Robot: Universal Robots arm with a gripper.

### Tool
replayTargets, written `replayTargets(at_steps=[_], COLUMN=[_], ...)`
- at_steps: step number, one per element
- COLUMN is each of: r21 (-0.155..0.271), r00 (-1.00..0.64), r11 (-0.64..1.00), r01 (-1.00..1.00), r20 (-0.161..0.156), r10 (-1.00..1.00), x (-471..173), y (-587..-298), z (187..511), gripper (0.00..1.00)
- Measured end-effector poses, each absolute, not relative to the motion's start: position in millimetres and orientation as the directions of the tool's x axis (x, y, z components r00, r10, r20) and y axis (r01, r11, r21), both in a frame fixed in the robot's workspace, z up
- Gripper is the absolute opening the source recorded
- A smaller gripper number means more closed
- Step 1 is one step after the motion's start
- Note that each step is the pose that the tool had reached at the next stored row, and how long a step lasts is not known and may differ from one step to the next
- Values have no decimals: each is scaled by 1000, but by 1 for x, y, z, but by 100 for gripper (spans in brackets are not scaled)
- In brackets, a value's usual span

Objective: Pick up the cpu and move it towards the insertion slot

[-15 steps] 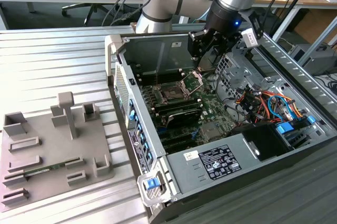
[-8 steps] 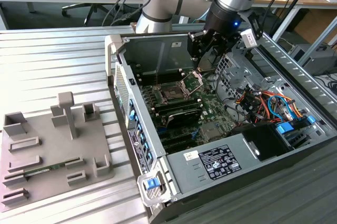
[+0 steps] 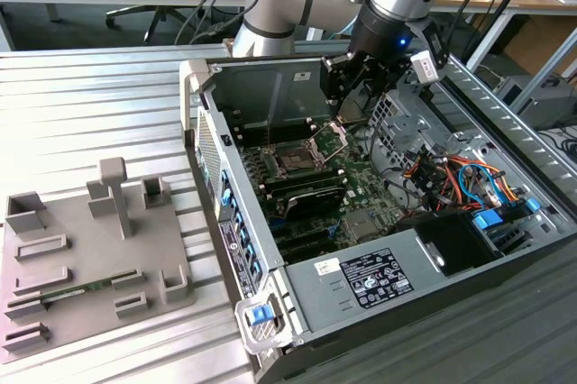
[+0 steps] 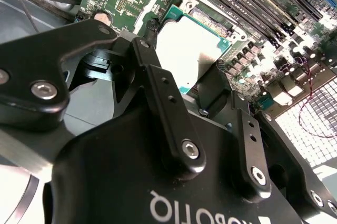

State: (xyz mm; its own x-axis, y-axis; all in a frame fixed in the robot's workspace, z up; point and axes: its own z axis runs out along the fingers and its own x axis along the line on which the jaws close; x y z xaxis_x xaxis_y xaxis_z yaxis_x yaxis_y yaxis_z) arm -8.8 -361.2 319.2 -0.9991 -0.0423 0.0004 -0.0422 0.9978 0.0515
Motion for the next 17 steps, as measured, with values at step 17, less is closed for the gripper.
replayTargets(at_steps=[17], r21=[52], r00=[-999], r11=[998], r01=[-42], r20=[0], r10=[-42], x=[-9], y=[-348], z=[316], gripper=[55])
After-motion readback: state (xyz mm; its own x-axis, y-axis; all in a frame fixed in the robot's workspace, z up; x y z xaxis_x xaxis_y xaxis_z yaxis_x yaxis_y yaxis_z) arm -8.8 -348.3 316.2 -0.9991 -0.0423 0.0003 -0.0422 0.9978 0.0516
